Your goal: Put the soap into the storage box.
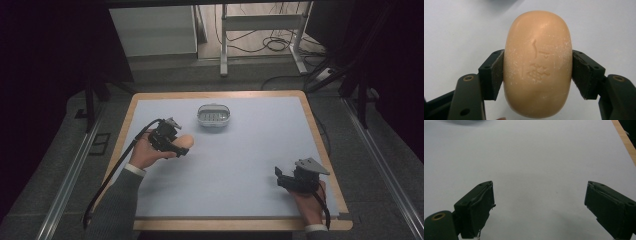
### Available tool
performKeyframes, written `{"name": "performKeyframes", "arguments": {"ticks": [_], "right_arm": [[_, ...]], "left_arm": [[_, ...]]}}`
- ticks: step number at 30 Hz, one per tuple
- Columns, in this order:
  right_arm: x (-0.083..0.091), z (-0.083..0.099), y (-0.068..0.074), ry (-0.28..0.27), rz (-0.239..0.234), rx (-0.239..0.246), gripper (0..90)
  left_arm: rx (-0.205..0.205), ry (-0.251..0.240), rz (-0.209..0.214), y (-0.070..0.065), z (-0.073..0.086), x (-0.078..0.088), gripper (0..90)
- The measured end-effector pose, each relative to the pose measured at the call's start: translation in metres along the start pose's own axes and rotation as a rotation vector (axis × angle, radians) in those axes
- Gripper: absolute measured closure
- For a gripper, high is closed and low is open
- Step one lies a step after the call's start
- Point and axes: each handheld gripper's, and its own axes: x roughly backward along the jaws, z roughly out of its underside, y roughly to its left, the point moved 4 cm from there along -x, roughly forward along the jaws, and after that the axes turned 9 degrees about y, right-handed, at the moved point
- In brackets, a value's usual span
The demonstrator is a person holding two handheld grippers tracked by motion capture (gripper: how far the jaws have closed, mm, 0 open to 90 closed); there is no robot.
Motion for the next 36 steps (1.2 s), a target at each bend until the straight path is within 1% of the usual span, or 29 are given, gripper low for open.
{"name": "performKeyframes", "arguments": {"ticks": [6, 9, 10, 11, 12, 13, 14, 17, 24, 29, 36], "right_arm": [[0.000, 0.000, 0.000, 0.000, -0.001, -0.002, 9.2], [0.000, 0.000, 0.000, 0.000, -0.001, -0.002, 9.2], [0.000, 0.000, 0.000, 0.000, -0.001, -0.002, 9.2], [0.000, 0.000, 0.000, 0.000, -0.001, -0.001, 9.2], [0.000, 0.000, 0.000, 0.000, -0.001, -0.001, 9.2], [0.000, 0.000, 0.000, 0.000, 0.000, 0.000, 9.2], [0.000, 0.000, 0.000, -0.001, 0.000, 0.001, 9.2], [0.000, 0.000, 0.000, 0.000, -0.001, -0.001, 9.2], [0.000, 0.000, 0.000, -0.001, -0.001, 0.000, 9.2], [0.000, 0.000, 0.000, -0.001, 0.000, 0.000, 9.2], [0.000, 0.000, 0.000, -0.003, 0.002, 0.001, 9.2]], "left_arm": [[-0.003, -0.003, -0.001, 0.000, -0.006, 0.002, 32.3], [0.002, -0.015, -0.001, 0.000, -0.009, 0.003, 32.3], [-0.005, -0.008, -0.032, 0.000, -0.012, 0.003, 32.4], [-0.005, -0.010, -0.036, 0.000, -0.013, 0.003, 32.3], [-0.005, -0.010, -0.036, 0.000, -0.013, 0.003, 32.4], [-0.007, -0.015, -0.021, 0.000, -0.015, 0.003, 32.3], [-0.010, -0.016, -0.017, -0.001, -0.016, 0.003, 32.3], [-0.017, -0.014, -0.020, -0.001, -0.018, 0.003, 32.4], [-0.025, -0.019, -0.006, -0.003, -0.024, 0.005, 32.3], [-0.028, -0.023, -0.005, -0.003, -0.029, 0.007, 32.3], [-0.034, -0.025, -0.010, 0.000, -0.042, 0.008, 32.3]]}}
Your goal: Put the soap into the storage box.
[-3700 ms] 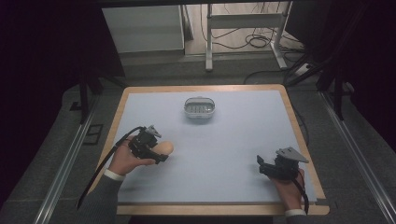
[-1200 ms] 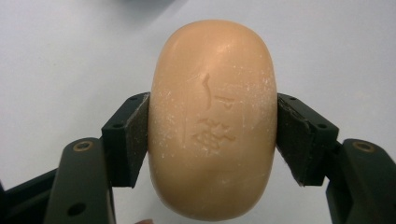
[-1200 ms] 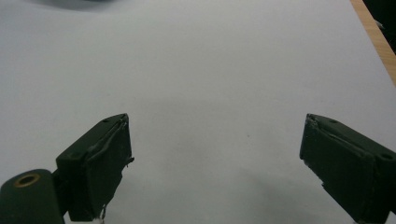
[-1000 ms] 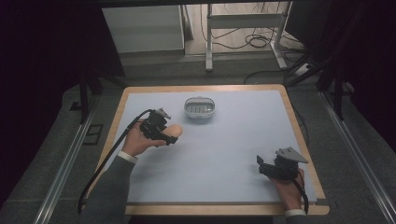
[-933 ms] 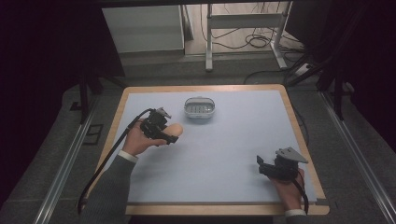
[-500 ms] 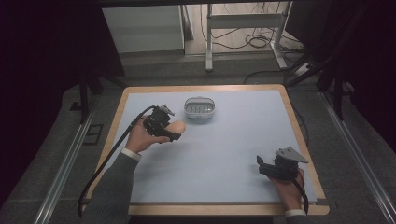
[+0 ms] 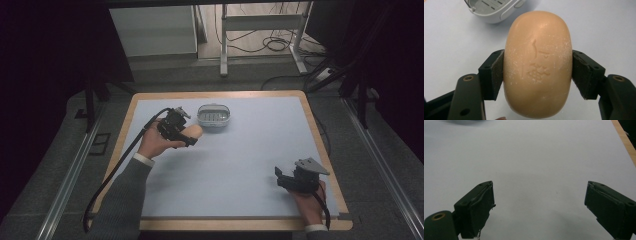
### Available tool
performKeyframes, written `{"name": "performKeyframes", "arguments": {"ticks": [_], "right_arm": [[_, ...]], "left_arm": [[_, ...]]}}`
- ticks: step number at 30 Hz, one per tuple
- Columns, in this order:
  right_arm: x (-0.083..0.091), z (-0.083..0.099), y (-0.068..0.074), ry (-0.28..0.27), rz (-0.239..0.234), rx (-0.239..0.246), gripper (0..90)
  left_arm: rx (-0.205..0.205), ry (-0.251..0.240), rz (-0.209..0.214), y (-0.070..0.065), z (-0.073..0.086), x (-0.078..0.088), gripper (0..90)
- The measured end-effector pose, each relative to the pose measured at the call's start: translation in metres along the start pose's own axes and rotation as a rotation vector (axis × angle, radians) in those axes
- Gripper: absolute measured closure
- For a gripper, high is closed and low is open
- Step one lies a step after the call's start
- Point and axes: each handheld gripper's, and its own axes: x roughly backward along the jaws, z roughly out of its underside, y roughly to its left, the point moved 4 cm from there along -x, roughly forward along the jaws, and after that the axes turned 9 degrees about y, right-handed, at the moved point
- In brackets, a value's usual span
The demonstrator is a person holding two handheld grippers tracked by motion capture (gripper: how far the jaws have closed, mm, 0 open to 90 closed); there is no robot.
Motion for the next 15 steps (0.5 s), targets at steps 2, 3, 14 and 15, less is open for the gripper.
{"name": "performKeyframes", "arguments": {"ticks": [2, 3, 14, 15], "right_arm": [[0.000, 0.000, 0.000, -0.001, 0.000, 0.000, 9.2], [0.000, 0.000, 0.000, -0.001, 0.000, 0.000, 9.2], [0.001, 0.000, 0.000, -0.003, -0.001, -0.002, 9.2], [0.001, 0.000, 0.000, -0.003, -0.001, -0.002, 9.2]], "left_arm": [[0.001, -0.001, 0.002, 0.000, -0.003, 0.001, 32.3], [0.001, -0.001, 0.002, 0.000, -0.003, 0.001, 32.4], [-0.013, -0.003, -0.005, 0.001, -0.018, 0.005, 32.3], [-0.016, -0.003, -0.006, 0.001, -0.020, 0.005, 32.4]]}}
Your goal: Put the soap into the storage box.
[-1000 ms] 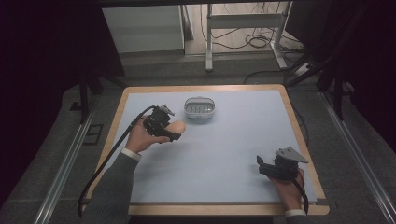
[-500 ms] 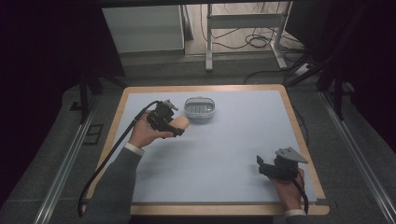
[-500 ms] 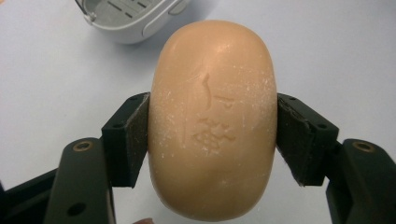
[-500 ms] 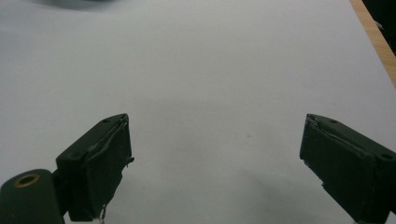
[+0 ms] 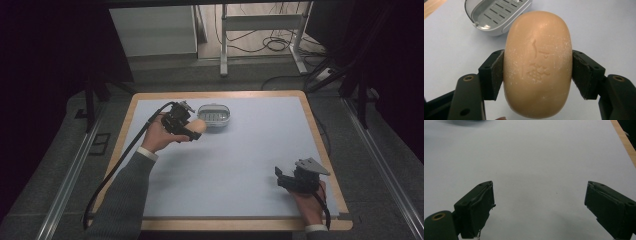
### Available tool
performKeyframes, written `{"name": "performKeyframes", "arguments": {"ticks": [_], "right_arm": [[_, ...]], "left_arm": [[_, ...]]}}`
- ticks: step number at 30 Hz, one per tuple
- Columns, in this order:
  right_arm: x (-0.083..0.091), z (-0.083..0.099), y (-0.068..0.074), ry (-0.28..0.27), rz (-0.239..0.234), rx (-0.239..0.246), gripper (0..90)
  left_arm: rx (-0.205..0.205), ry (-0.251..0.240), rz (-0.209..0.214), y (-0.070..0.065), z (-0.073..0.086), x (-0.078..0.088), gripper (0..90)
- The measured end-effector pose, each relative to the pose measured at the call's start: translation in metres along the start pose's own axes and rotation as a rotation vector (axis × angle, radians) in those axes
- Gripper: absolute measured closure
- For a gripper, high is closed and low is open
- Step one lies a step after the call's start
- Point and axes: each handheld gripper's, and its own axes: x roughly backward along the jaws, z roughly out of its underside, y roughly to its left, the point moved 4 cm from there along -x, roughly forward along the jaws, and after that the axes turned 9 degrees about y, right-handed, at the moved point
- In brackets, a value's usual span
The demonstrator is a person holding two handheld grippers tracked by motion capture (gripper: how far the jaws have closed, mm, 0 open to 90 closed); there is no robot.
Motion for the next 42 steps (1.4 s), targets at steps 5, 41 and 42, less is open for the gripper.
{"name": "performKeyframes", "arguments": {"ticks": [5, 41, 42], "right_arm": [[0.000, 0.000, 0.000, 0.002, -0.001, -0.001, 9.2], [0.000, 0.000, 0.001, 0.001, 0.007, 0.006, 9.2], [0.000, 0.000, 0.001, 0.001, 0.006, 0.006, 9.2]], "left_arm": [[0.000, 0.006, -0.002, 0.002, -0.006, -0.001, 32.4], [-0.016, 0.047, -0.018, 0.016, -0.045, -0.017, 32.4], [-0.016, 0.047, -0.018, 0.016, -0.045, -0.017, 32.4]]}}
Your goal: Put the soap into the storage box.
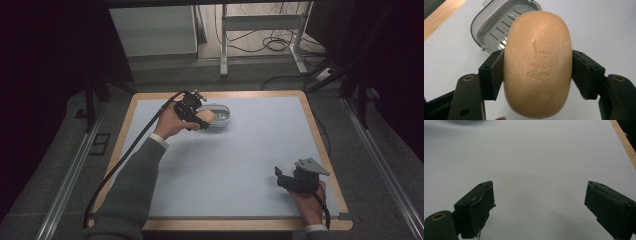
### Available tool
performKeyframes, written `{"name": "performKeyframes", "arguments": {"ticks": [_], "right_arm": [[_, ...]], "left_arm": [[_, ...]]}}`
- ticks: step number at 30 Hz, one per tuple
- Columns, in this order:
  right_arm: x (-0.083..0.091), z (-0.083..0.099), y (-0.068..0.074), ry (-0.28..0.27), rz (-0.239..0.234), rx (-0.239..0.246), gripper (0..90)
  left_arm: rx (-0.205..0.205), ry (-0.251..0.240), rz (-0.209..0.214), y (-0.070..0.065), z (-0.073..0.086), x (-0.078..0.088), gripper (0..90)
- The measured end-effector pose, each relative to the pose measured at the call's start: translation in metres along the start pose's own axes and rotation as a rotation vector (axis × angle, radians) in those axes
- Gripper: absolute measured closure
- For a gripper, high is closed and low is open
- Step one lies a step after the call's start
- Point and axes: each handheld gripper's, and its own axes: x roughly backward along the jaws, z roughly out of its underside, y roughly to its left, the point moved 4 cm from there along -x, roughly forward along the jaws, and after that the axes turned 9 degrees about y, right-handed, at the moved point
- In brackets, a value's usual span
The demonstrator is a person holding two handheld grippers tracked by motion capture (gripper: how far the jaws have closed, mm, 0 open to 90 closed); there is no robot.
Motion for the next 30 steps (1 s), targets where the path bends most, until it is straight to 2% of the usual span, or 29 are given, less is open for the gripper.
{"name": "performKeyframes", "arguments": {"ticks": [13, 30], "right_arm": [[0.000, 0.000, 0.000, -0.001, -0.001, 0.000, 9.2], [0.000, 0.000, 0.000, 0.000, -0.001, 0.001, 9.2]], "left_arm": [[-0.007, 0.029, 0.001, 0.011, -0.015, -0.018, 32.4], [-0.023, 0.037, 0.016, 0.026, -0.040, -0.039, 32.4]]}}
